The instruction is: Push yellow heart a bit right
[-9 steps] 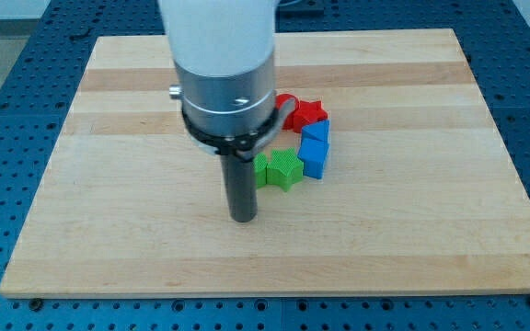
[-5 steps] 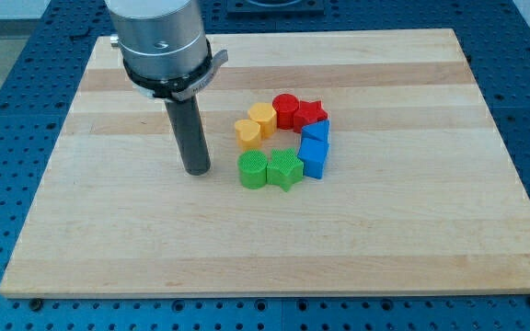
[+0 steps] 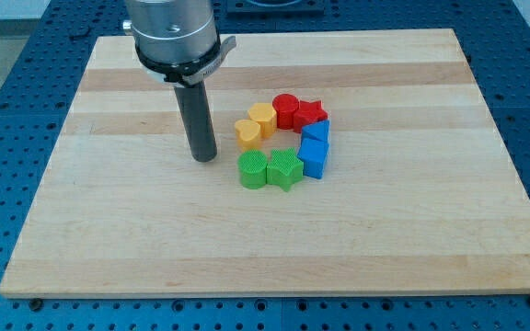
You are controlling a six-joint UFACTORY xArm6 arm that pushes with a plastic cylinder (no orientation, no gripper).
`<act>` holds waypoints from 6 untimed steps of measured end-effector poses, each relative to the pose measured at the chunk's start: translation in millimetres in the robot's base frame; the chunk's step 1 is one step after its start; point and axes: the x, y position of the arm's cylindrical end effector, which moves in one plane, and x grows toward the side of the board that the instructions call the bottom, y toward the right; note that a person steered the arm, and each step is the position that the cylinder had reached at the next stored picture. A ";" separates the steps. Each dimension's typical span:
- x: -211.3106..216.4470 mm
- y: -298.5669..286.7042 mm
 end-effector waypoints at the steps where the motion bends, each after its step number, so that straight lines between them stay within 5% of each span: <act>1: 0.1 0.0; 6: 0.1 37.5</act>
